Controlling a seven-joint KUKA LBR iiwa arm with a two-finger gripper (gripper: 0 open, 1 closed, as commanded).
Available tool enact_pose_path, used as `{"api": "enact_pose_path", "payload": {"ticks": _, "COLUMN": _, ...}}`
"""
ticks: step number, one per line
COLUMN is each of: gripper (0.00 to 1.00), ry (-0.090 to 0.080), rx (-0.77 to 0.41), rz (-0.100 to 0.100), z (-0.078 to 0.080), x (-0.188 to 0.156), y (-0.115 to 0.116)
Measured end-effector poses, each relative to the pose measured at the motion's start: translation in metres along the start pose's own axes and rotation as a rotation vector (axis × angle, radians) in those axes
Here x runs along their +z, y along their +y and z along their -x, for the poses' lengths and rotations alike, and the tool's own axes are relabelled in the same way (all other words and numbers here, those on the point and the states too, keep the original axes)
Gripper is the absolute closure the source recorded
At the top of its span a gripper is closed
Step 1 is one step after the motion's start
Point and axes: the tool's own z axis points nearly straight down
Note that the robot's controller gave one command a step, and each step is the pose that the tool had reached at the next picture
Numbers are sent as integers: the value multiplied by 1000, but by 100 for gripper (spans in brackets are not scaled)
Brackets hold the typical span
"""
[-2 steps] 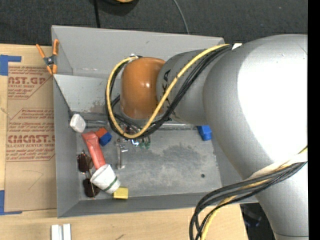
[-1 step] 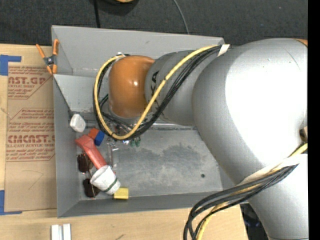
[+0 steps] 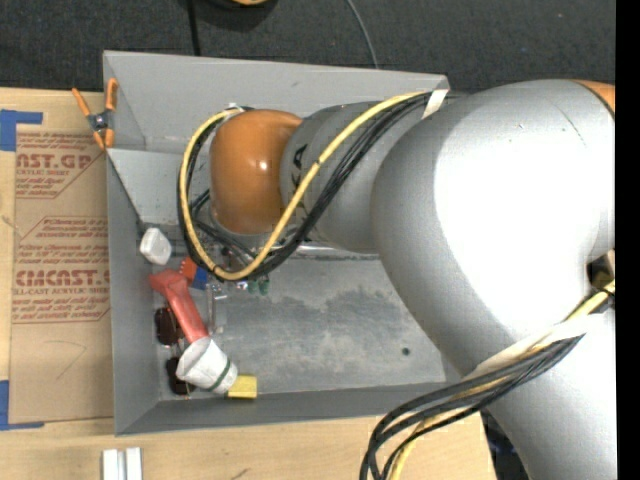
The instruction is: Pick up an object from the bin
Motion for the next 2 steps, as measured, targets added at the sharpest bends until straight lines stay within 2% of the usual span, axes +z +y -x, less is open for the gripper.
{"api": "enact_pose_path", "payload": {"ticks": 1, "gripper": 100, "ry": -3, "rx": -64, "rz": 1, "z": 1, "x": 0, "y": 1}}
{"api": "enact_pose_path", "payload": {"ticks": 2, "gripper": 100, "ry": -4, "rx": -64, "rz": 1, "z": 1, "x": 0, "y": 1}}
